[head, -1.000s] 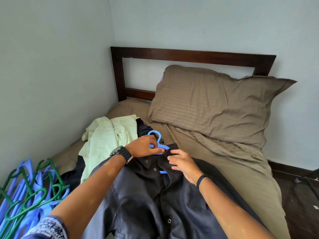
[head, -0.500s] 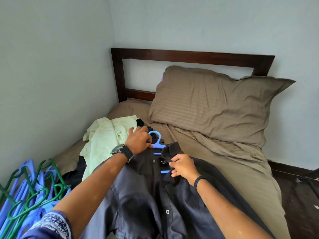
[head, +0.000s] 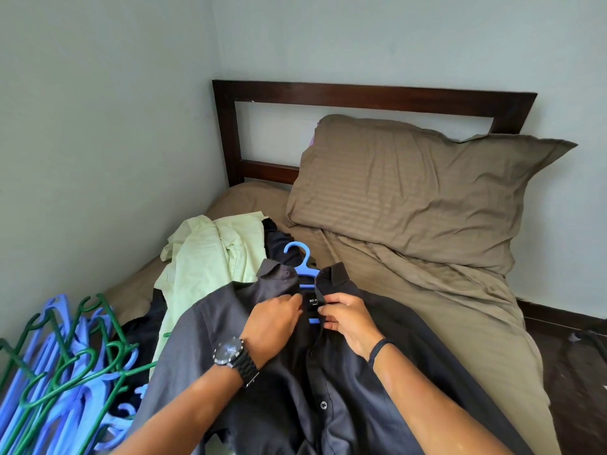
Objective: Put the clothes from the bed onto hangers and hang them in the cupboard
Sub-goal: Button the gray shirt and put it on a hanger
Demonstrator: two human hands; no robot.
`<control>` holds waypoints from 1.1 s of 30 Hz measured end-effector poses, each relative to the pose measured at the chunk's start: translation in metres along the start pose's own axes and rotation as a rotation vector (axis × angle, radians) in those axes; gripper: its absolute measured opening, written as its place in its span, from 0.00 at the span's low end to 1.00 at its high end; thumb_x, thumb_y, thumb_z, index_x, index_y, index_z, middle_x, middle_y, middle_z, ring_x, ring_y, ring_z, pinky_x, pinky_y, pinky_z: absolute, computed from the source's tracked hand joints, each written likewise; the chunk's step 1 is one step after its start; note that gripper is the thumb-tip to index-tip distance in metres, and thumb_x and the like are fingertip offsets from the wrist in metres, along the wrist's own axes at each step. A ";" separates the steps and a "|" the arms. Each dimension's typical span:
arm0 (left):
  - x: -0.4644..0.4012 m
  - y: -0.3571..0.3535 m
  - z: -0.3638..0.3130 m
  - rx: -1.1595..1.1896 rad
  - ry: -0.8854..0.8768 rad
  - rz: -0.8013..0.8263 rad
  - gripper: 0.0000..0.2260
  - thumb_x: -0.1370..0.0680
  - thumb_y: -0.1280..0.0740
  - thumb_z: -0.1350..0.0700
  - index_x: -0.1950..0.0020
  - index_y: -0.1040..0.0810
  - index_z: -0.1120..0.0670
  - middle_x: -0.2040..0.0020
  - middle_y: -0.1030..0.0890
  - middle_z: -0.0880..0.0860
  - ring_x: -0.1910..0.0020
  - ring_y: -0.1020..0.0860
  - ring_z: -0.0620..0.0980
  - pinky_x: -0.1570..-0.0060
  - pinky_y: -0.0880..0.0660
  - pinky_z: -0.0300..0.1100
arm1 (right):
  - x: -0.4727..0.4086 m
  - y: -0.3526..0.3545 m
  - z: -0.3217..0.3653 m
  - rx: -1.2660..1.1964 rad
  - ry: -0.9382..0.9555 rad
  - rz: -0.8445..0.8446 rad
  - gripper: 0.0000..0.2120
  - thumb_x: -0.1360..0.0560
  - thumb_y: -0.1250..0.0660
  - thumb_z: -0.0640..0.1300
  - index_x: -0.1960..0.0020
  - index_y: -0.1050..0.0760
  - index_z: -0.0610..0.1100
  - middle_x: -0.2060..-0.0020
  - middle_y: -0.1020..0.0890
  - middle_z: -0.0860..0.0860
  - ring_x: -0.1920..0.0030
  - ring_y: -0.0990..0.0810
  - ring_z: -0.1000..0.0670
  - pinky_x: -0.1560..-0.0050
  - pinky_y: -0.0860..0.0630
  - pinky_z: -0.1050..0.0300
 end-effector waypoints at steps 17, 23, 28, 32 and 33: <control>0.000 -0.013 -0.014 0.390 0.524 0.016 0.07 0.23 0.35 0.56 0.50 0.20 0.57 0.50 0.19 0.54 0.50 0.21 0.52 0.54 0.28 0.41 | 0.015 -0.007 -0.008 0.021 0.066 -0.006 0.09 0.28 0.32 0.29 0.49 0.22 0.37 0.57 0.17 0.40 0.57 0.18 0.46 0.57 0.20 0.58; 0.011 -0.007 -0.024 0.729 0.609 -0.048 0.04 0.24 0.32 0.61 0.58 0.19 0.58 0.66 0.21 0.46 0.66 0.23 0.41 0.64 0.30 0.28 | 0.023 -0.009 -0.007 0.086 0.142 0.000 0.09 0.28 0.31 0.29 0.53 0.22 0.40 0.59 0.16 0.42 0.59 0.18 0.49 0.58 0.20 0.59; 0.017 -0.008 -0.030 0.836 0.679 -0.057 0.04 0.23 0.33 0.62 0.57 0.19 0.58 0.65 0.19 0.50 0.65 0.20 0.46 0.60 0.20 0.42 | 0.029 -0.009 -0.008 0.152 0.197 -0.026 0.09 0.28 0.31 0.30 0.55 0.22 0.43 0.60 0.17 0.44 0.60 0.17 0.49 0.59 0.20 0.60; 0.018 -0.004 -0.031 0.872 0.692 -0.065 0.04 0.23 0.33 0.63 0.55 0.19 0.60 0.65 0.20 0.50 0.67 0.21 0.42 0.64 0.22 0.33 | 0.034 -0.007 -0.006 0.102 0.200 0.012 0.09 0.25 0.37 0.30 0.54 0.22 0.42 0.59 0.16 0.42 0.58 0.16 0.47 0.56 0.19 0.57; 0.018 -0.004 -0.031 0.875 0.691 -0.069 0.04 0.23 0.33 0.62 0.55 0.19 0.59 0.64 0.19 0.50 0.67 0.20 0.42 0.63 0.22 0.33 | 0.035 -0.006 -0.004 0.092 0.207 0.027 0.10 0.24 0.38 0.30 0.54 0.22 0.41 0.60 0.16 0.43 0.58 0.16 0.47 0.56 0.19 0.57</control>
Point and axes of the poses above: each hand's wrist, its own x-axis away from the middle knuckle, its own y-axis out of the back of the hand, z = x × y, the point moved 2 cm from there along -x, towards the middle knuckle
